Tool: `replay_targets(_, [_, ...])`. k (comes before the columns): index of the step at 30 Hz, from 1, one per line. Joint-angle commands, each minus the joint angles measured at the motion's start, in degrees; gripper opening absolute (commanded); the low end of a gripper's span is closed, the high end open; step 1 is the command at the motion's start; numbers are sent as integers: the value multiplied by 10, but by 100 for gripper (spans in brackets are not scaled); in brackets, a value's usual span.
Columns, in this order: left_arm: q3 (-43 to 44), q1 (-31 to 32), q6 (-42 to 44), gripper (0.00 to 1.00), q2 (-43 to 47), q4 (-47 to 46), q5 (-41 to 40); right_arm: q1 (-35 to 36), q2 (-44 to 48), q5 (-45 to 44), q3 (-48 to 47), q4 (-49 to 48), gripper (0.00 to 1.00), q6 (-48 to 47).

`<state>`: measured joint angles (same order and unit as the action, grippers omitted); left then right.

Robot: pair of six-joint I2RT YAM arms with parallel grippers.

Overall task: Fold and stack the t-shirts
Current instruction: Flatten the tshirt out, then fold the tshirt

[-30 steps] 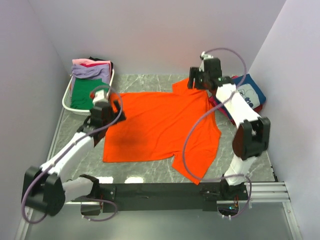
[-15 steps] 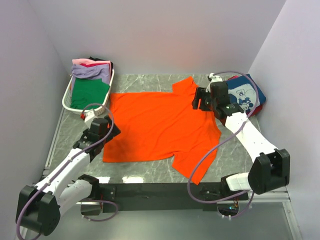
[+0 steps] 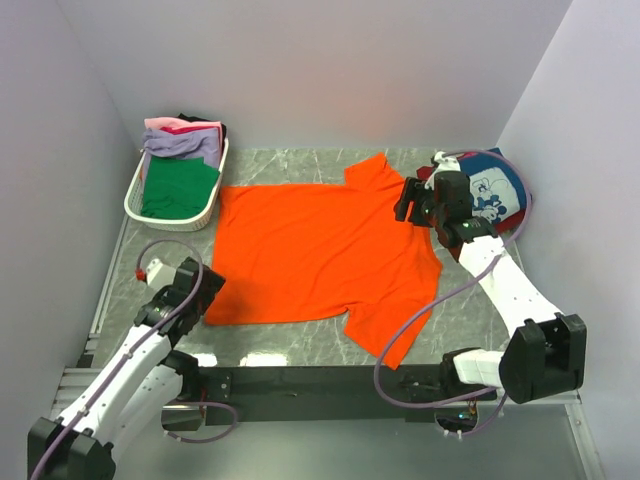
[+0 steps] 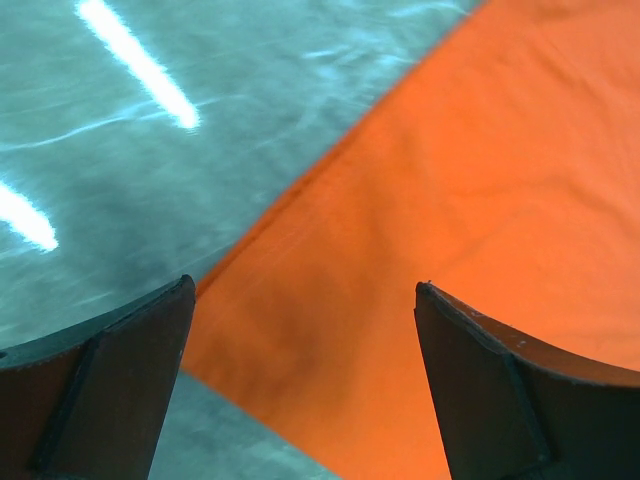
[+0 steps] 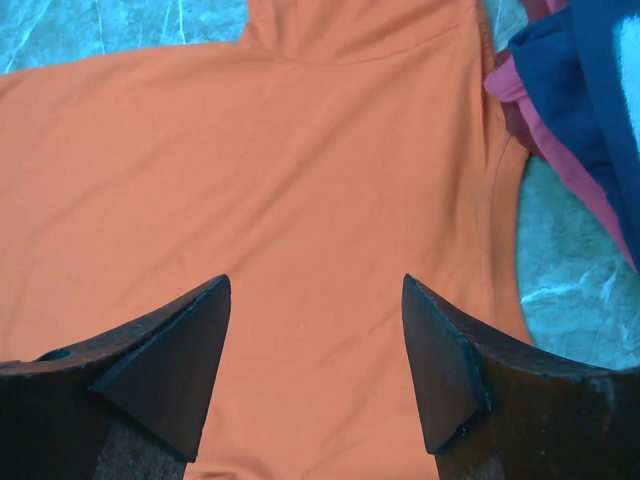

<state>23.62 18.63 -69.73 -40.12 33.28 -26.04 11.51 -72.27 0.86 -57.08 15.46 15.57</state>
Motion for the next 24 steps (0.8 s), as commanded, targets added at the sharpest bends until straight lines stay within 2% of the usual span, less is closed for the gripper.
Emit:
replay_targets(1, [1,1,-73,97,21,80,-44,-12,2,21,7,-30,76,9])
replay_targets(5, [14,2,-95,97,29,128,-52,-14,-10,35,7,-38,76,12])
replay_targets(24, [-10,31,-173,93,24,164,44,-19,-24,41,5,-33,76,14])
